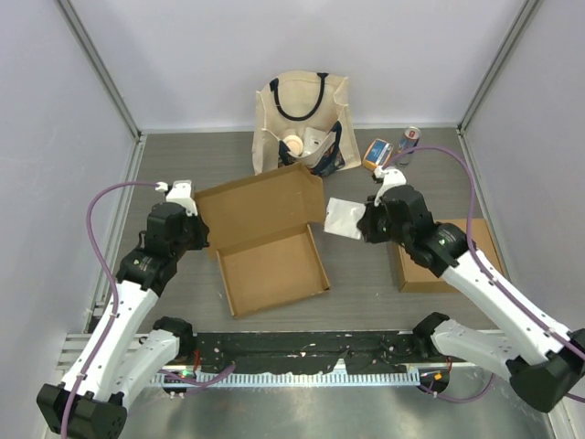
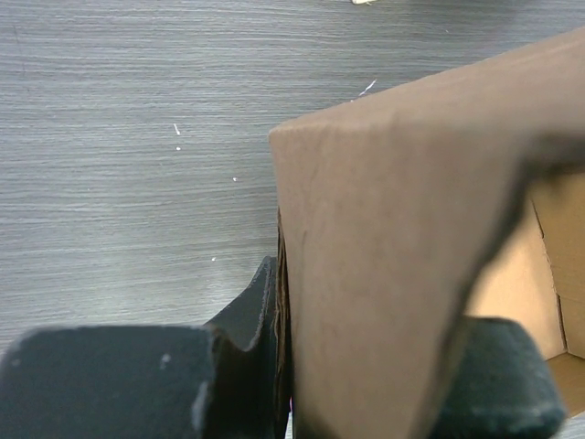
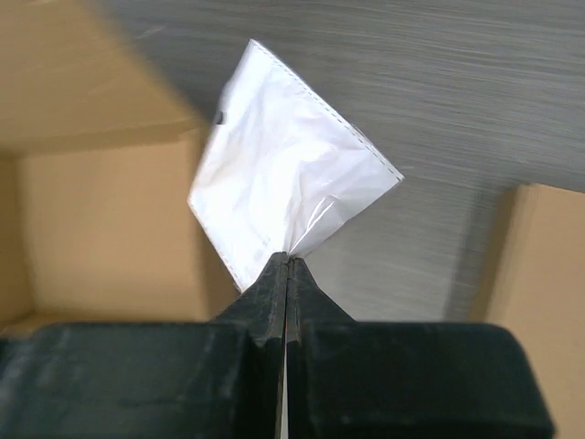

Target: Fold the paper box

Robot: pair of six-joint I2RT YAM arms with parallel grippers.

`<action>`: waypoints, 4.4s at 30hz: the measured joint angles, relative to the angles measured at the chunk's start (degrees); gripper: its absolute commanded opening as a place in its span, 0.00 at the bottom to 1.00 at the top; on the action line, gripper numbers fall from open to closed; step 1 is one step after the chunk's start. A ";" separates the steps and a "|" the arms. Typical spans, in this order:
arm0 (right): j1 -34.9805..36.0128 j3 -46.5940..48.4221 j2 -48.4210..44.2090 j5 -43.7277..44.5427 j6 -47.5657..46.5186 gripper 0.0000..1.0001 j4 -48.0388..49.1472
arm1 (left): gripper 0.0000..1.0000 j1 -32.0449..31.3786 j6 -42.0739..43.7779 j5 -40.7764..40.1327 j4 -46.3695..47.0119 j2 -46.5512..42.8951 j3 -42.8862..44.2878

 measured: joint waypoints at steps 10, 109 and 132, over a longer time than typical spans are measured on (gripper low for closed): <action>19.23 7.04 8.39 -8.52 2.73 0.86 2.40 | 0.00 0.00 1.16 3.72 2.56 2.54 0.00; 32.57 -35.71 18.95 46.97 1.60 0.01 92.43 | 0.00 -21.40 -6.54 -22.21 54.01 3.76 -25.27; 45.05 -28.57 -12.20 37.33 18.60 0.89 34.75 | 0.00 -22.71 -9.29 -20.24 56.94 -1.92 -30.86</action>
